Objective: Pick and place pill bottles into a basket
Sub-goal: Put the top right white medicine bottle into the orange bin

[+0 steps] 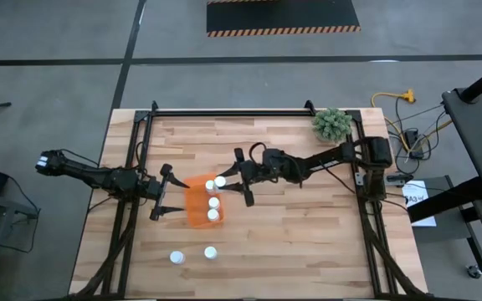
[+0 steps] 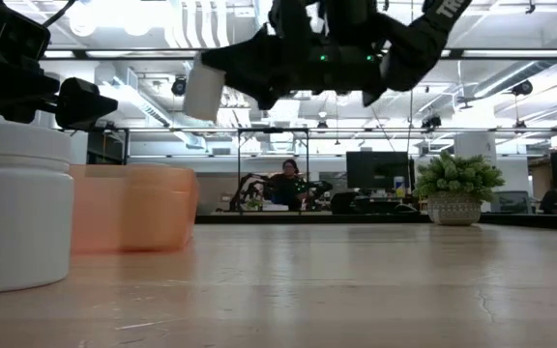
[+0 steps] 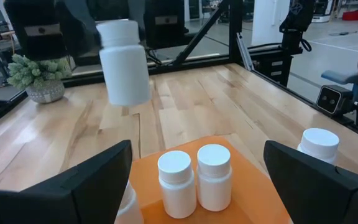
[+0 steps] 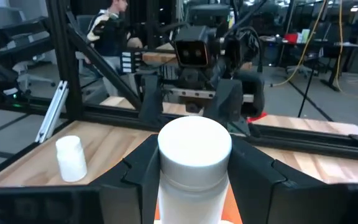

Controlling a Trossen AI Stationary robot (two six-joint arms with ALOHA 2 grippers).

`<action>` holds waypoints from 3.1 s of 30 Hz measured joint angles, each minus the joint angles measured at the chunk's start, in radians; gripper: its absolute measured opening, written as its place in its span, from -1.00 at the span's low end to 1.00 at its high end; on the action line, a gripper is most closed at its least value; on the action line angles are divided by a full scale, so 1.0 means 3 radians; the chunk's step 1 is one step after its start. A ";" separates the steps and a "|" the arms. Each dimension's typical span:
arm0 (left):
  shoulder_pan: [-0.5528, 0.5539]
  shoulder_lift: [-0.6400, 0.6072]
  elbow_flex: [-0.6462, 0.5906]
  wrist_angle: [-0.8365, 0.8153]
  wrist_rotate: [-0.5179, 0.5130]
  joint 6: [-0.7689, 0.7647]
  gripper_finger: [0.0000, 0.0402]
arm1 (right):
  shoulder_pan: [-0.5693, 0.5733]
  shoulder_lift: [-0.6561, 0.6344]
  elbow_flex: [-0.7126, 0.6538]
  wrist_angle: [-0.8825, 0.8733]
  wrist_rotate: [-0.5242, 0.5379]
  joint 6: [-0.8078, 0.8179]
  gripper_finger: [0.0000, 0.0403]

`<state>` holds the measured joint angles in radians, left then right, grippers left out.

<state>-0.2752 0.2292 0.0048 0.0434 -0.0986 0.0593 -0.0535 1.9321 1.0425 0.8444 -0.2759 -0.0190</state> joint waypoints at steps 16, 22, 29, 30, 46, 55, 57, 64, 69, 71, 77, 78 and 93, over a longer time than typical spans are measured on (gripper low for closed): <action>0.0000 -0.0002 0.0001 0.0001 0.0000 0.0000 0.72 | 0.0050 0.1054 0.1084 0.0002 -0.0315 0.0128 -0.30; 0.0000 -0.0002 0.0001 -0.0001 0.0000 0.0000 0.72 | 0.0047 0.1265 0.1289 -0.0106 -0.0302 0.0196 -0.30; 0.0000 -0.0002 0.0000 0.0000 0.0001 0.0000 0.72 | 0.0043 0.1280 0.1372 -0.0459 -0.0125 -0.0043 -0.30; 0.0000 -0.0002 0.0000 0.0000 0.0000 0.0000 0.72 | 0.0042 0.1280 0.1372 -0.0459 -0.0121 -0.0045 -0.30; 0.0000 -0.0002 0.0000 0.0000 0.0001 0.0000 0.72 | -0.0078 0.1274 0.1517 -0.0713 -0.0125 -0.0111 -0.30; 0.0000 -0.0002 0.0000 0.0001 0.0001 -0.0001 0.72 | -0.0099 0.1272 0.1536 -0.0700 -0.0145 -0.0124 -0.30; 0.0000 -0.0002 0.0000 0.0001 0.0001 0.0000 0.72 | -0.0101 0.1287 0.1543 -0.0695 -0.0154 -0.0123 -0.30; 0.0000 0.0001 0.0000 0.0001 0.0001 -0.0001 0.72 | -0.0107 0.1409 0.1624 -0.0684 -0.0158 -0.0120 -0.30; 0.0000 0.0004 0.0000 -0.0001 0.0001 0.0000 0.72 | -0.0119 0.1517 0.1720 -0.0677 -0.0203 -0.0083 -0.30; 0.0000 0.0005 0.0001 -0.0002 0.0000 0.0000 0.72 | -0.0118 0.1534 0.1760 -0.0675 -0.0216 -0.0050 -0.30; 0.0000 0.0005 0.0001 0.0000 0.0000 0.0000 0.72 | -0.0116 0.1601 0.1808 -0.0682 -0.0220 -0.0034 -0.30; 0.0000 0.0004 0.0000 0.0000 0.0000 -0.0001 0.72 | -0.0116 0.1606 0.1808 -0.0677 -0.0220 -0.0031 -0.30; 0.0000 0.0005 0.0001 0.0001 0.0000 0.0000 0.72 | -0.0145 0.1638 0.1808 -0.0676 -0.0216 0.0015 -0.29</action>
<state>-0.2752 0.2306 0.0050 0.0437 -0.0986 0.0593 -0.0970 2.4233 1.5848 0.6417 -0.3408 -0.0146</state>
